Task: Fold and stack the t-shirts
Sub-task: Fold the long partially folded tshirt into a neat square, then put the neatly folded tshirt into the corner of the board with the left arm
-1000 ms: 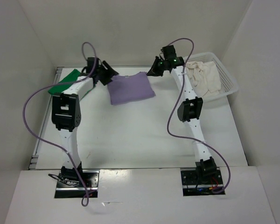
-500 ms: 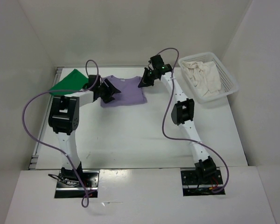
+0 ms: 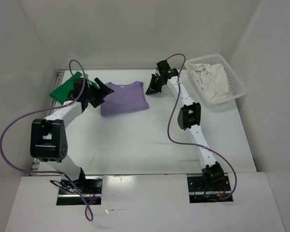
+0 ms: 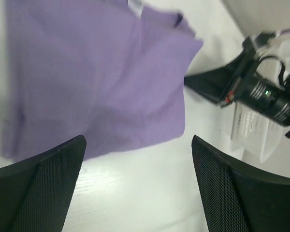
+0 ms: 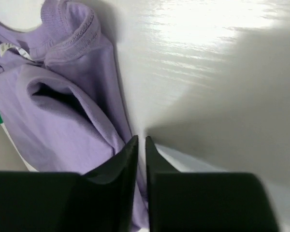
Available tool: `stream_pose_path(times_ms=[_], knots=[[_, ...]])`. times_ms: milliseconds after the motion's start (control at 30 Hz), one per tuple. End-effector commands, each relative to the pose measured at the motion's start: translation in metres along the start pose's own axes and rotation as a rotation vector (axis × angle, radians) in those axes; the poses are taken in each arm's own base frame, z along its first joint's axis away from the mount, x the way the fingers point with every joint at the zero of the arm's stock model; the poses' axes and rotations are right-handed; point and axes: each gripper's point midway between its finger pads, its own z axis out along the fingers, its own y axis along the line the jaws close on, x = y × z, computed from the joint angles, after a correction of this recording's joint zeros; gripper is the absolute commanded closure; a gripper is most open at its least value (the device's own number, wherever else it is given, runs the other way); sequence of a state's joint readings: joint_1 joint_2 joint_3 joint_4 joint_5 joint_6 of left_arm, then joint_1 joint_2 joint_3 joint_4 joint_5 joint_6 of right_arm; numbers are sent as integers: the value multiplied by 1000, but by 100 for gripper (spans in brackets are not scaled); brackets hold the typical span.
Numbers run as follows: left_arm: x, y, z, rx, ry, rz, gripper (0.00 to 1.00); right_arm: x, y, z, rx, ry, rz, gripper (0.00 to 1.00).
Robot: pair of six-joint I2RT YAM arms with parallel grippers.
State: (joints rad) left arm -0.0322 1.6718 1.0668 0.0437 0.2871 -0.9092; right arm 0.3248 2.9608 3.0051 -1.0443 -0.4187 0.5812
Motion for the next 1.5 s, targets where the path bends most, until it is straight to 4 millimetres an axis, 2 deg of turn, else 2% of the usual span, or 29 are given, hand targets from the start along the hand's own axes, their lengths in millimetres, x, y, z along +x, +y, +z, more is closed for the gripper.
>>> stream_pose_path(times_ms=[0, 67, 167, 200, 267, 333, 367, 433, 467, 533, 600, 667, 700, 733, 767, 800, 833, 867, 900, 933, 1000, 1033, 1100, 1133, 1167, 1200, 1300, 1333, 1467], knots=[[-28, 43, -11, -117, -68, 28, 4, -39, 46, -85, -42, -150, -58, 81], [-24, 61, -6, -140, -29, 15, 4, -44, 62, -109, -63, -182, -85, 69], [-21, 81, 13, -175, 22, 37, 4, -49, 94, -156, -117, -241, -121, 60], [-15, 93, 22, -199, 52, 46, 4, -49, 101, -169, -126, -254, -128, 59], [-19, 93, 31, -192, 62, 68, 5, -49, 124, -211, -161, -308, -165, 59], [-12, 107, 42, -219, 96, 60, 6, -46, 135, -233, -176, -330, -177, 59], [-13, 109, 46, -219, 98, 69, 6, -44, 150, -264, -204, -372, -199, 58], [-5, 121, 56, -234, 131, 54, 8, -37, 163, -284, -225, -392, -219, 58], [-3, 124, 60, -235, 133, 54, 10, -31, 175, -310, -254, -419, -238, 58], [0, 126, 72, -230, 141, 62, 18, -22, 182, -322, -264, -421, -248, 57], [10, 116, 86, -192, 165, 85, 23, -11, 193, -344, -285, -439, -266, 57], [14, 98, 88, -129, 186, 42, 35, -7, 194, -351, -287, -442, -268, 57], [14, 89, 93, -98, 165, 48, 39, -1, 197, -368, -291, -466, -274, 57], [13, 79, 93, -78, 153, 54, 43, 2, 191, -362, -276, -444, -263, 57], [17, 75, 94, -73, 161, 61, 55, 7, 189, -363, -273, -440, -260, 55], [10, 61, 97, -51, 145, 57, 62, 3, 195, -370, -303, -484, -283, 53], [14, 57, 101, -44, 153, 66, 68, 25, 182, -368, -302, -451, -260, 51], [9, 51, 102, -33, 140, 56, 74, 34, 183, -372, -341, -462, -238, 49], [12, 45, 103, -14, 145, 53, 83, 25, 181, -387, -393, -541, -244, 48], [8, 32, 101, 8, 134, 68, 87, 45, 159, -383, -377, -512, -208, 48], [-5, 16, 98, 38, 104, 84, 92, 56, 135, -377, -332, -491, -190, 48], [-8, 4, 96, 58, 95, 97, 94, 71, 115, -364, -284, -449, -169, 48], [-23, -15, 92, 88, 65, 104, 96, 89, 97, -351, -255, -410, -154, 48], [-22, -28, 91, 118, 78, 115, 98, 103, 80, -333, -241, -366, -136, 48], [-29, -37, 89, 131, 66, 121, 98, 111, 77, -337, -248, -376, -142, 48], [-44, -59, 83, 163, 50, 135, 99, 118, 71, -333, -243, -364, -124, 48], [-77, -89, 69, 186, -4, 191, 99, 140, 53, -318, -232, -307, -94, 48], [-103, -114, 59, 227, -59, 223, 99, 143, 48, -312, -225, -296, -87, 48], [-163, -126, 29, 246, -145, 238, 99, 149, 46, -310, -232, -279, -95, 48]])
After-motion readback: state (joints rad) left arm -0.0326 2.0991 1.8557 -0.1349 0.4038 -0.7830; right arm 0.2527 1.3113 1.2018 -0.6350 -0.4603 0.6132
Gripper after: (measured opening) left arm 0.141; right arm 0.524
